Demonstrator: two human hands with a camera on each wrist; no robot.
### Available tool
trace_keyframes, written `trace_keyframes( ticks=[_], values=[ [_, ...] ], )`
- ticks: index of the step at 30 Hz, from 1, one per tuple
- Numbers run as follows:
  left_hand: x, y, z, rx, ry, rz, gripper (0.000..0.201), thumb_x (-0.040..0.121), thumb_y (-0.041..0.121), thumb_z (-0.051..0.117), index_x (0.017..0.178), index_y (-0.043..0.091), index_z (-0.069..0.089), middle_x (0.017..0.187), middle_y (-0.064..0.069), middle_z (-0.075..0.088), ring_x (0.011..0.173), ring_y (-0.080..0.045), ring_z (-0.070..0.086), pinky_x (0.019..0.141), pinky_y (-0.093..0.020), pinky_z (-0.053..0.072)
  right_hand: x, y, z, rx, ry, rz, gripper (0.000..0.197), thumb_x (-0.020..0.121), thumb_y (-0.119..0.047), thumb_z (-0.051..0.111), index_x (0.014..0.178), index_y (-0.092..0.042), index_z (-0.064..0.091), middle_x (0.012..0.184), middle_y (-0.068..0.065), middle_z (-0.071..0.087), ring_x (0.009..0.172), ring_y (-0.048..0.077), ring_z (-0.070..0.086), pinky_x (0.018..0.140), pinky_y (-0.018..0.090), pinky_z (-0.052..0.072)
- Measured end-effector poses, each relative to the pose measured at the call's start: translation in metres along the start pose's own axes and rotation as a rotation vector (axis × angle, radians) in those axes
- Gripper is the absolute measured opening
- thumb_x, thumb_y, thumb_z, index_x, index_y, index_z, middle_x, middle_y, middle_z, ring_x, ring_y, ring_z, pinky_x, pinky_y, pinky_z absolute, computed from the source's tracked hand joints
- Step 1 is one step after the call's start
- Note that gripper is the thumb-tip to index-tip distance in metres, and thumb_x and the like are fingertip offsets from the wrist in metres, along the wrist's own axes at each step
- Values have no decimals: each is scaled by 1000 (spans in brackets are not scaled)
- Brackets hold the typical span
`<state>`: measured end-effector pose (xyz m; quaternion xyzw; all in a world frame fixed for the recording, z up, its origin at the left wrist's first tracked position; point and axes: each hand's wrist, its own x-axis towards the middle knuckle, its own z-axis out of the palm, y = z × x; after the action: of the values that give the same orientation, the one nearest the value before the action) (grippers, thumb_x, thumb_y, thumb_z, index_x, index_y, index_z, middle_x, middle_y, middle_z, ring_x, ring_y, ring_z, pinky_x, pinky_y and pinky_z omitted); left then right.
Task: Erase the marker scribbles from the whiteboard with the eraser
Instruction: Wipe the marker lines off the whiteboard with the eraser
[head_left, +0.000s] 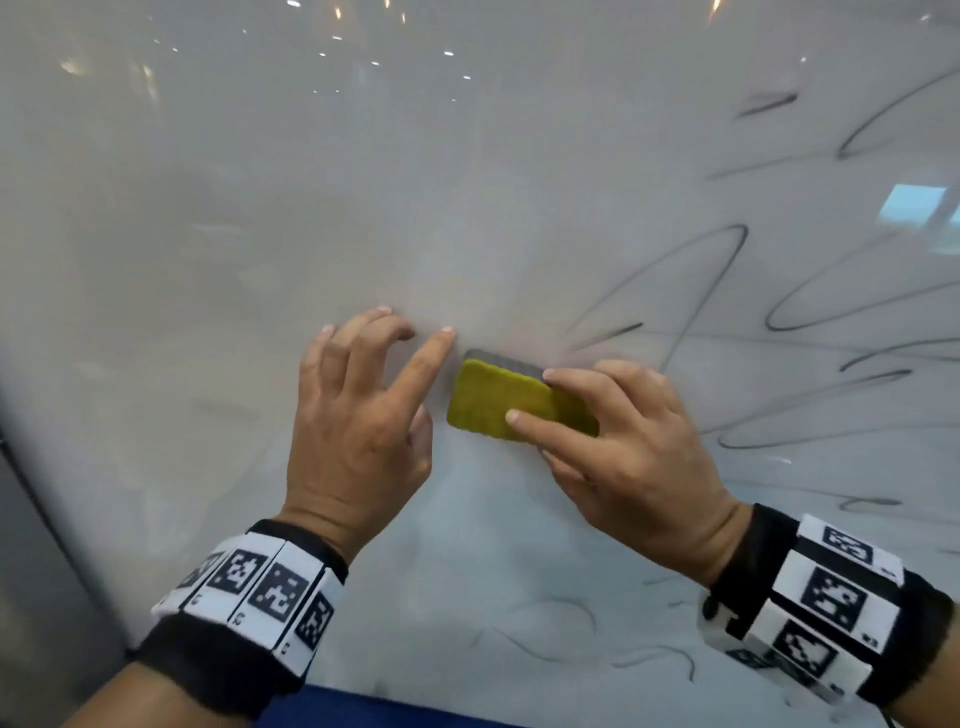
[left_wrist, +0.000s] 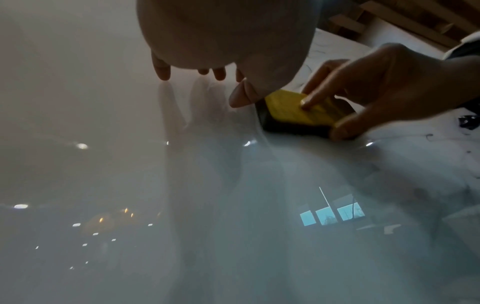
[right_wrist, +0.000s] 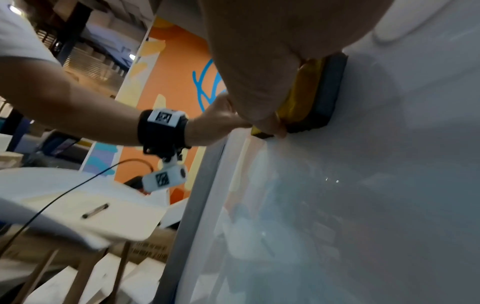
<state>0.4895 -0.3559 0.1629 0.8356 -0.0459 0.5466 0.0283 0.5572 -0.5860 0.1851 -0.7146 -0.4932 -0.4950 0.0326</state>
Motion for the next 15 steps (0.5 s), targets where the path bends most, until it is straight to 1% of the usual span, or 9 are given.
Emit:
trace_keyframes(
  ticks=[2,4,6,8,9,11,13,15],
  values=[
    [8,1,-2,-12,33,9,47,76,0,59,122,10,64,129,-16,49,127,-38,45,100,-61,40,15,12,-12,-26,74,80,28,85,-16,70,111,-23,76,115,17,68,97,38,57,80,45,48],
    [17,2,-6,-2,29,14,41,79,3,60,119,11,65,132,-17,52,124,-38,48,99,-58,41,18,13,-17,-44,84,87,30,82,-15,72,111,-22,76,115,18,67,97,38,57,80,46,49],
    [24,3,-10,37,18,16,41,84,10,60,125,13,63,132,-15,55,118,-36,50,95,-53,42,10,8,-14,-39,11,5,32,81,-14,71,111,-23,75,115,17,67,97,38,57,78,46,50],
    [33,3,-15,67,18,24,45,86,15,60,131,16,60,131,-13,55,115,-34,50,92,-52,41,8,10,-16,-26,-69,-77,31,84,-14,66,112,-25,73,116,15,67,97,36,56,77,45,50],
    [37,3,-18,76,20,31,46,87,17,61,133,16,59,131,-13,55,115,-34,50,93,-52,40,14,16,-22,-29,-71,-79,32,84,-14,67,113,-25,73,116,15,67,97,35,57,78,44,50],
    [46,3,-21,87,13,47,50,87,21,63,136,17,58,135,-14,52,120,-34,48,98,-56,40,35,33,-37,-46,4,10,32,83,-16,70,113,-25,74,117,15,67,96,37,59,78,44,49],
    [59,4,-26,104,-6,64,55,87,28,64,140,19,55,145,-13,44,132,-33,43,104,-60,37,56,49,-54,-68,98,118,32,83,-19,71,114,-23,75,117,16,66,96,38,57,78,45,49],
    [70,6,-30,121,-45,74,63,86,35,65,146,22,48,154,-13,36,141,-33,36,106,-64,34,61,51,-58,-91,113,139,35,80,-20,72,115,-23,74,117,17,65,97,37,55,77,45,48]
  ],
)
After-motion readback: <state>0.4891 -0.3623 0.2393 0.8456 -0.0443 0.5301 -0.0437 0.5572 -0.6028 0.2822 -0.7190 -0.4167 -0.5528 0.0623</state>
